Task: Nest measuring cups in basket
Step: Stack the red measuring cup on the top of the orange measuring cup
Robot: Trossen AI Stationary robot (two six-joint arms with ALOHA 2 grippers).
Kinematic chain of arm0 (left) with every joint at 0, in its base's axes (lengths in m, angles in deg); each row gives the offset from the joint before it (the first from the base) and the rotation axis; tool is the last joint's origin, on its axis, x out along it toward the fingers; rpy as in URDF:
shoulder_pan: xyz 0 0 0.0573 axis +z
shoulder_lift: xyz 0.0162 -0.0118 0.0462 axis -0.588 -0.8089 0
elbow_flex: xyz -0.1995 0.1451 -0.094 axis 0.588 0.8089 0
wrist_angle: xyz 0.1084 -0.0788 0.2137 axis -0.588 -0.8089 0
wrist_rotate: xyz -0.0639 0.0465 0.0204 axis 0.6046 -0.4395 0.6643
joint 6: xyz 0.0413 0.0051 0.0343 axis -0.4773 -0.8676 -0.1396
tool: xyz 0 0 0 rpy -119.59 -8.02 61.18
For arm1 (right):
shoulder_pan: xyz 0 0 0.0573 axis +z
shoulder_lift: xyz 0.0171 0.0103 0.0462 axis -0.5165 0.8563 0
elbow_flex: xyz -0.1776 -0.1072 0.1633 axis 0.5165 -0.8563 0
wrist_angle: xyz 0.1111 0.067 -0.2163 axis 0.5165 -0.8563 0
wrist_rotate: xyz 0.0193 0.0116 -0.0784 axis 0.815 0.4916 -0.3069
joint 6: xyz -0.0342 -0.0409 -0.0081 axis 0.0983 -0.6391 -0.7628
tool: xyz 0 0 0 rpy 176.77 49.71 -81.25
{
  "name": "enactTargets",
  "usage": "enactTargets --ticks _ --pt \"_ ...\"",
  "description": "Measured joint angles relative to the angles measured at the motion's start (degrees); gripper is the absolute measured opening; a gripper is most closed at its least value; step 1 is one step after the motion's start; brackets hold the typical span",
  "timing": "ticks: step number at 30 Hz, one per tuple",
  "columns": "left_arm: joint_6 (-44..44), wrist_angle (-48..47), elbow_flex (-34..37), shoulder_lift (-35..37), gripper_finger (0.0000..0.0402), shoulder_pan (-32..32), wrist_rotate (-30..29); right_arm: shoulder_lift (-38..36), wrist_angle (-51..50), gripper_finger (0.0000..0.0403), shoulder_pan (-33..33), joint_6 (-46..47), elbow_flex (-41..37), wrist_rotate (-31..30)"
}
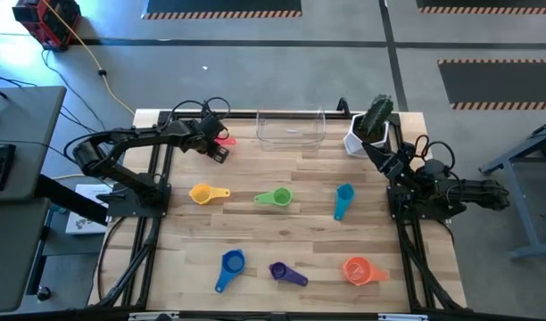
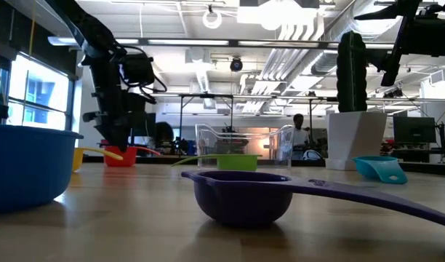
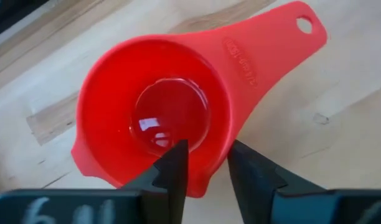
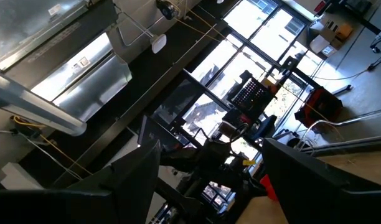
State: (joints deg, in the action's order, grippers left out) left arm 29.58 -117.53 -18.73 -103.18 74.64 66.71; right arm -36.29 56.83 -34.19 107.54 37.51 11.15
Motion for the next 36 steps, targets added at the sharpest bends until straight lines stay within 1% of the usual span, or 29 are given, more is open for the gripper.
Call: enactTargets --ticks 6,8,12,18,22,28,33,36 --pt "-2.92 -0.02 0.0 0.0 0.0021 -0.02 0.09 0.0 -0.21 0.0275 -0.01 0.0 0.0 0.0" --pt "-3.6 -0.02 0.0 0.0 0.0009 -0.02 -0.05 0.0 -0.21 0.0275 -0.01 0.0 0.0 -0.01" --pt "-5.32 -0.08 0.0 0.0 0.001 -0.04 0.43 0.0 -0.21 0.0275 0.01 -0.01 0.0 -0.02" --pt "-6.88 -0.05 -0.04 0.37 0.0005 -2.05 3.96 -0.01 -0.2 0.0275 0.0 -0.07 0.0 -0.02" --pt "-7.78 -0.33 -0.02 1.59 0.0005 -5.44 4.97 0.0 -0.21 0.0275 0.02 -0.08 0.0 0.0" --pt "-7.79 -1.51 -0.16 5.2 0.0004 -11.04 5.38 0.0 -0.19 0.0275 0.02 -0.02 0.0 0.07" --pt "-8.34 -4.3 -2.11 8.04 0.0004 -15.58 5.19 -0.01 -0.17 0.0275 0.02 0.97 0.0 0.09" --pt "-11.45 -5.65 -4.13 9.39 0.0004 -18.5 6.09 -0.01 -0.15 0.0275 0.02 2.23 0.0 0.11"
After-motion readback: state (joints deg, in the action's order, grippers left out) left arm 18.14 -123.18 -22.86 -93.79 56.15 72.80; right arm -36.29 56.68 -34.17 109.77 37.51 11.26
